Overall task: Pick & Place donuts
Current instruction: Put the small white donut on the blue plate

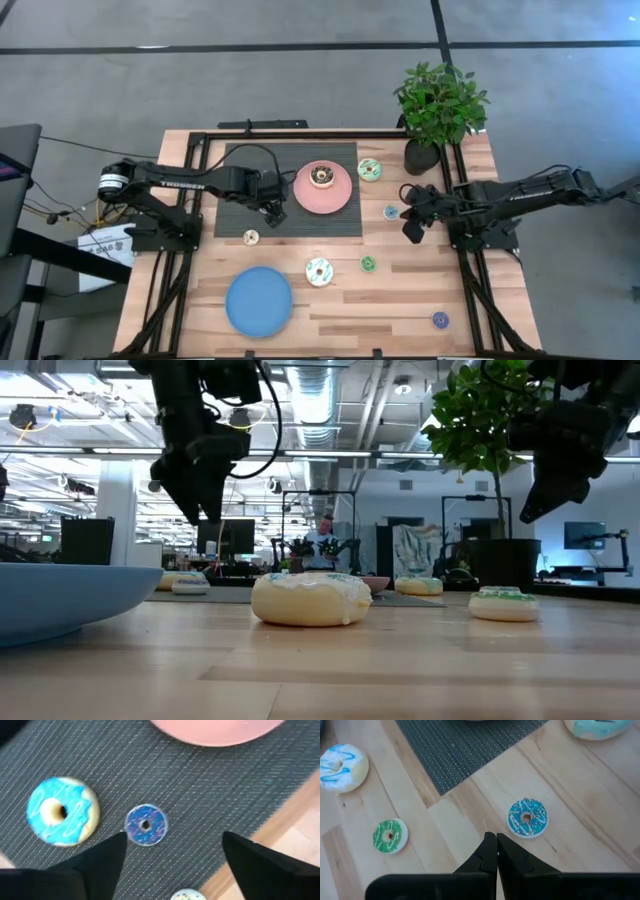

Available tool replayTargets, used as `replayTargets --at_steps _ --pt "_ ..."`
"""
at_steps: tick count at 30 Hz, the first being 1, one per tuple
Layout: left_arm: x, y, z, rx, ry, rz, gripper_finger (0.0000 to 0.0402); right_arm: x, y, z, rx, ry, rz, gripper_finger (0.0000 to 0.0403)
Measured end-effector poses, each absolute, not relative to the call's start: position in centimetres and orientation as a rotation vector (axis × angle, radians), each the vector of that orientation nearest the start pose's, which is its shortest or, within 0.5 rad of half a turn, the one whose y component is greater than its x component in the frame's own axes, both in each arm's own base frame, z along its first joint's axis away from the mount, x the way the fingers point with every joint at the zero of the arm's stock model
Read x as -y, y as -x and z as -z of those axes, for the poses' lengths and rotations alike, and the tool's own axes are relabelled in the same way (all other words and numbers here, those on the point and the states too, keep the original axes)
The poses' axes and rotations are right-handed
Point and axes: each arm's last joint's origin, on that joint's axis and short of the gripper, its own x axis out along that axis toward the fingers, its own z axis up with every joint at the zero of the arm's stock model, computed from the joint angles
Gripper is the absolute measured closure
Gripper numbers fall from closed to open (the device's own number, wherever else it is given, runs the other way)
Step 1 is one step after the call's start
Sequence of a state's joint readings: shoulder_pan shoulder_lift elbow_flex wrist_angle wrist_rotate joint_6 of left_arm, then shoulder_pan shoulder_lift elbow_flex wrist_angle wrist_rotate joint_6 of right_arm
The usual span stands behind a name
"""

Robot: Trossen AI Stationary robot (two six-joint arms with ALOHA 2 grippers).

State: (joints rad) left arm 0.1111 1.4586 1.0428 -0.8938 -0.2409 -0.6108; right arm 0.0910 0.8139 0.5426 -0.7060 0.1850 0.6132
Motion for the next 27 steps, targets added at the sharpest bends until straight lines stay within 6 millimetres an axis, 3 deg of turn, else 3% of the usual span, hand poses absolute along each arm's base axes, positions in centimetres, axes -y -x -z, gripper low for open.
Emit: replayTargets --at_steps 5,14,20,27 --pt "-2.5 -24.7 -22.7 -1.274 0.446 -0.806 0.0034 -0.7 -14.4 -20.8 -0.883 -0.471 0.429 0.0403" --pt "1.4 -24.3 -22.3 -1.219 0.483 -0.881 0.0031 -0.7 -14.4 -20.8 -0.878 -0.491 0.441 0.0403" --pt "2.6 -22.7 -18.8 -1.295 0.547 -0.883 0.0031 -0.7 -14.4 -20.8 -0.876 -0.502 0.446 0.0403" --pt "3.1 -22.5 -15.9 -1.252 0.672 -0.781 0.0031 -0.7 -14.4 -20.8 -0.876 -0.502 0.446 0.0403"
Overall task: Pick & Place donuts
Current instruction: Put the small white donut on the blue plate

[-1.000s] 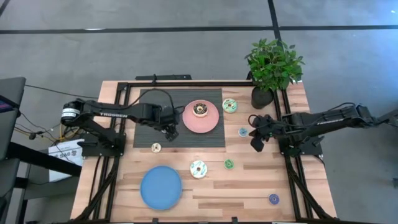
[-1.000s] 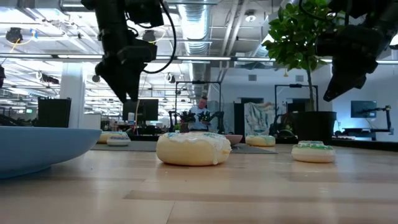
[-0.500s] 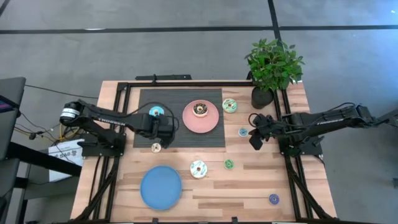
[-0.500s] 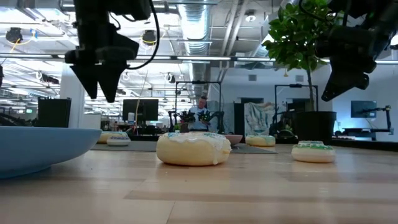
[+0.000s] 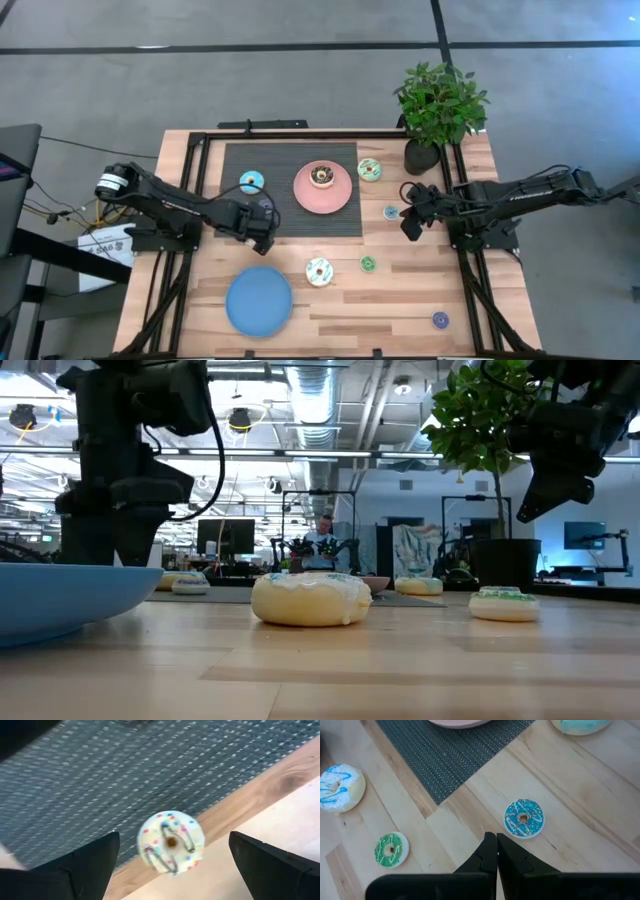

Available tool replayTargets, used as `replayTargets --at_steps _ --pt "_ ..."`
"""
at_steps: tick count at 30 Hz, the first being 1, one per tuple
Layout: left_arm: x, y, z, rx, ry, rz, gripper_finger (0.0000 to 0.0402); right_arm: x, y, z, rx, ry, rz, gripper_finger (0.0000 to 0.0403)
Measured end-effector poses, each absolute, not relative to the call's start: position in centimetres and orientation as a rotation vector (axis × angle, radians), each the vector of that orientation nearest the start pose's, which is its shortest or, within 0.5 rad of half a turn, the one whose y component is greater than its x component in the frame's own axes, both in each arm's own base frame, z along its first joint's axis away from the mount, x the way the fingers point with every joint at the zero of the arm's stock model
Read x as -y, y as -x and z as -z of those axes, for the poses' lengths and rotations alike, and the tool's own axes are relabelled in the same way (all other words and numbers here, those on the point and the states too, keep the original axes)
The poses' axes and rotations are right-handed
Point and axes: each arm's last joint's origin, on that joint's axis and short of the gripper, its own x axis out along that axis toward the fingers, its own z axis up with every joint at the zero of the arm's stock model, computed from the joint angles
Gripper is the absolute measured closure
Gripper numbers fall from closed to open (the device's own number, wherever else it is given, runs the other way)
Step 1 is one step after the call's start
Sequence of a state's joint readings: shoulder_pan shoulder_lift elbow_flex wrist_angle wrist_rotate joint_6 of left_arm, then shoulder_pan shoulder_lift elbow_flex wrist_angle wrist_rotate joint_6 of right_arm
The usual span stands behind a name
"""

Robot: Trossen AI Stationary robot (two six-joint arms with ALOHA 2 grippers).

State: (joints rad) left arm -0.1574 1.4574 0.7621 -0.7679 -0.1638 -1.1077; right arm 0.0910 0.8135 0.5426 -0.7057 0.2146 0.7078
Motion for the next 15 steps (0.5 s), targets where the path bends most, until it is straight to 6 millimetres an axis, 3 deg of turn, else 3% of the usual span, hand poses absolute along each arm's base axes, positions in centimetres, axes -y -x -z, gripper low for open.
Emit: replayTargets --at_steps 15 --pt "3.0 -22.2 -14.5 -1.294 0.654 -0.798 0.0031 -0.7 -14.5 -20.8 -0.874 -0.504 0.446 0.0403"
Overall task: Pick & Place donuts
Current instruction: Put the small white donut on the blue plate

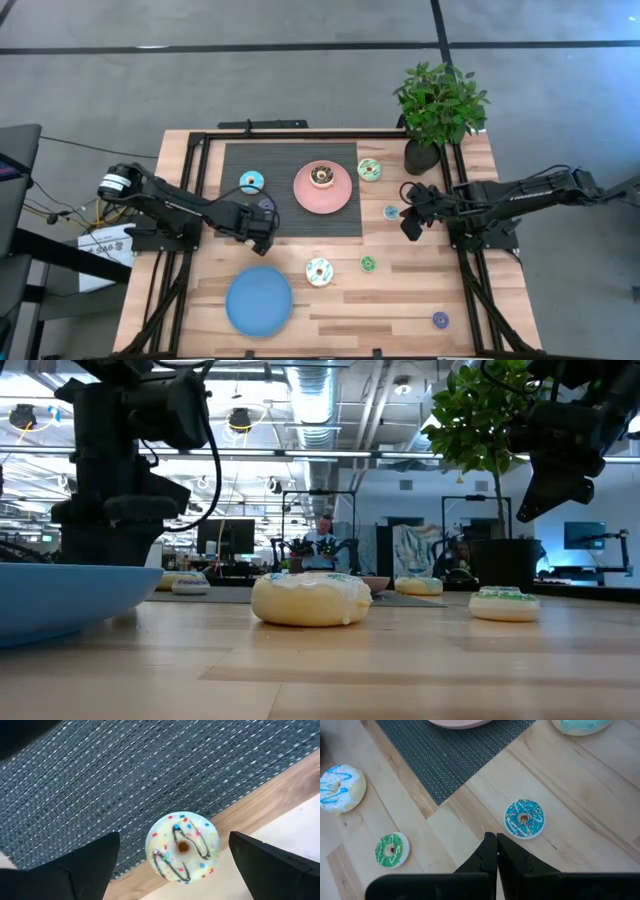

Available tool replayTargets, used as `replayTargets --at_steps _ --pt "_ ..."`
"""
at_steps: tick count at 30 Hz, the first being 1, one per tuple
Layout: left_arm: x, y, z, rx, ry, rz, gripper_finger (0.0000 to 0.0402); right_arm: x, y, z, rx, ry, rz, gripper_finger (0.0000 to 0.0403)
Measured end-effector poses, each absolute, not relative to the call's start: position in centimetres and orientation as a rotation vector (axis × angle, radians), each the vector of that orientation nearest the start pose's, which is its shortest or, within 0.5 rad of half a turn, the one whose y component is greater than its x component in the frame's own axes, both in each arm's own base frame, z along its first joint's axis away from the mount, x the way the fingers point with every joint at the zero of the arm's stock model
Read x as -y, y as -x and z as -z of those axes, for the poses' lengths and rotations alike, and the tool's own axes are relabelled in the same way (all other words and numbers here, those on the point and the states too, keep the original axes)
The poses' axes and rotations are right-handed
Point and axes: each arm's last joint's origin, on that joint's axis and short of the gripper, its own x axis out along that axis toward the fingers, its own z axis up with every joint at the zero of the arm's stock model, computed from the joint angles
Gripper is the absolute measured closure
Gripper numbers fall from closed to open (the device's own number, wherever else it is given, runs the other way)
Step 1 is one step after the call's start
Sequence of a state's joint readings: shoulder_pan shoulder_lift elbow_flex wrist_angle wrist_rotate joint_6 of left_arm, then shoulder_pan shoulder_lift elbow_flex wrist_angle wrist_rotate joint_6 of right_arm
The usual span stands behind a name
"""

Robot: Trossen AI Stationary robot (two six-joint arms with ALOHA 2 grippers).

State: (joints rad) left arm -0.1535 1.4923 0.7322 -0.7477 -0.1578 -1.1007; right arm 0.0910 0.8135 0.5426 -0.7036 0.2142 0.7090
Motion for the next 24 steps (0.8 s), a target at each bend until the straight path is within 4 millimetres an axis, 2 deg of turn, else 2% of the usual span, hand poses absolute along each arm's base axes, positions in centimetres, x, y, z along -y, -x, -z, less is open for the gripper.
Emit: replayTargets --at_steps 12,24 --pt "3.18 -22.64 -13.96 -1.306 0.661 -0.784 0.0035 -0.71 -14.48 -20.82 -0.874 -0.507 0.443 0.0403" --pt "3.25 -22.64 -13.93 -1.322 0.679 -0.765 0.0129 -0.72 -14.47 -20.81 -0.87 -0.53 0.453 0.0403"
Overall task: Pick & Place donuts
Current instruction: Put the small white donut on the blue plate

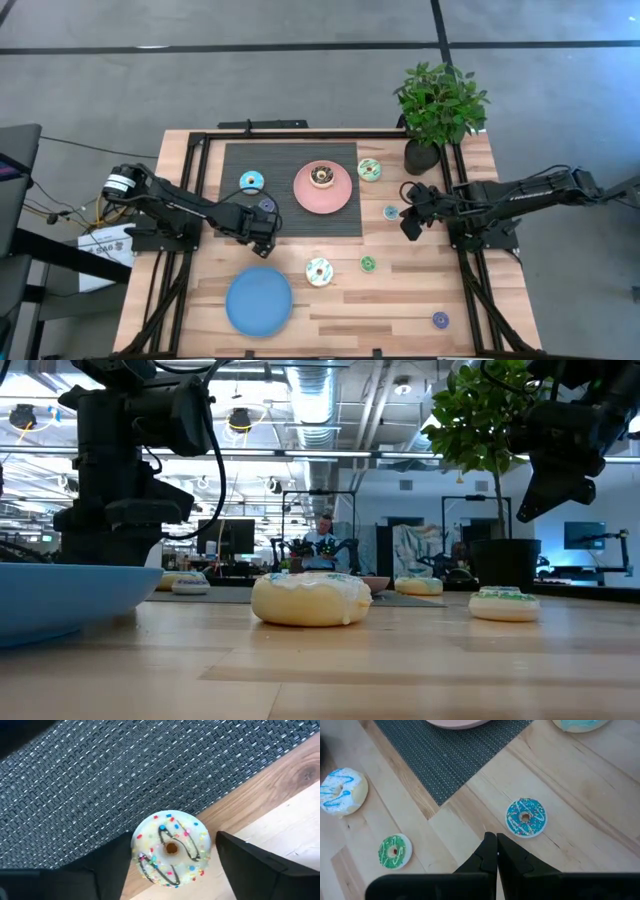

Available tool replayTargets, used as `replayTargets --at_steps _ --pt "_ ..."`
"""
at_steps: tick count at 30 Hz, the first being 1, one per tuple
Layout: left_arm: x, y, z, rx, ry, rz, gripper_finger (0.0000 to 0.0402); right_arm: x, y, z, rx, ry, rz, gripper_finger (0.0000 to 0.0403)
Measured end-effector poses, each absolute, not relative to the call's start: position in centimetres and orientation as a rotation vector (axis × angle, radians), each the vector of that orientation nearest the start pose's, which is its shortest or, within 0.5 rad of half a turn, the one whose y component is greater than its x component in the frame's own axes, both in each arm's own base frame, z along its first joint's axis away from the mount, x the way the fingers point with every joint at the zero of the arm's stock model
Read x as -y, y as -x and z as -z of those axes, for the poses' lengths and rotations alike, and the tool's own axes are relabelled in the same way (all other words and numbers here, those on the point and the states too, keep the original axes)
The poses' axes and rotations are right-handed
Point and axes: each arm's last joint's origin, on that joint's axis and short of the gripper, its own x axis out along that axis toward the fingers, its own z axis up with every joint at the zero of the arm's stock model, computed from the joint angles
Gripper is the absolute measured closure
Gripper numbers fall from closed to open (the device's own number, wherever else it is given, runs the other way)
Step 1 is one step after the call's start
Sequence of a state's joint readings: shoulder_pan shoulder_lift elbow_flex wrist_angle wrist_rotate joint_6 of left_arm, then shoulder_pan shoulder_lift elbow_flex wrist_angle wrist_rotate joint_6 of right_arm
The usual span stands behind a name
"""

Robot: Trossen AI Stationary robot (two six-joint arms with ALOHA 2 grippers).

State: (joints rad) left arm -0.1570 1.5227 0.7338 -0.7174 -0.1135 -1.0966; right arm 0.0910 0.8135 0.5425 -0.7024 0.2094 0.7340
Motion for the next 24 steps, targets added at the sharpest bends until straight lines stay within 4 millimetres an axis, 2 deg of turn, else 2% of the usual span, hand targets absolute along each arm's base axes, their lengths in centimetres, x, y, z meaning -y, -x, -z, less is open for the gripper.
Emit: replayTargets --at_steps 16,24 --pt "3.3 -22.6 -14.0 -1.316 0.707 -0.789 0.0168 -0.7 -14.5 -20.8 -0.87 -0.529 0.453 0.0403" --pt "3.5 -23.4 -15.3 -1.301 0.732 -0.814 0.0173 -0.7 -14.5 -20.8 -0.871 -0.523 0.451 0.0403"
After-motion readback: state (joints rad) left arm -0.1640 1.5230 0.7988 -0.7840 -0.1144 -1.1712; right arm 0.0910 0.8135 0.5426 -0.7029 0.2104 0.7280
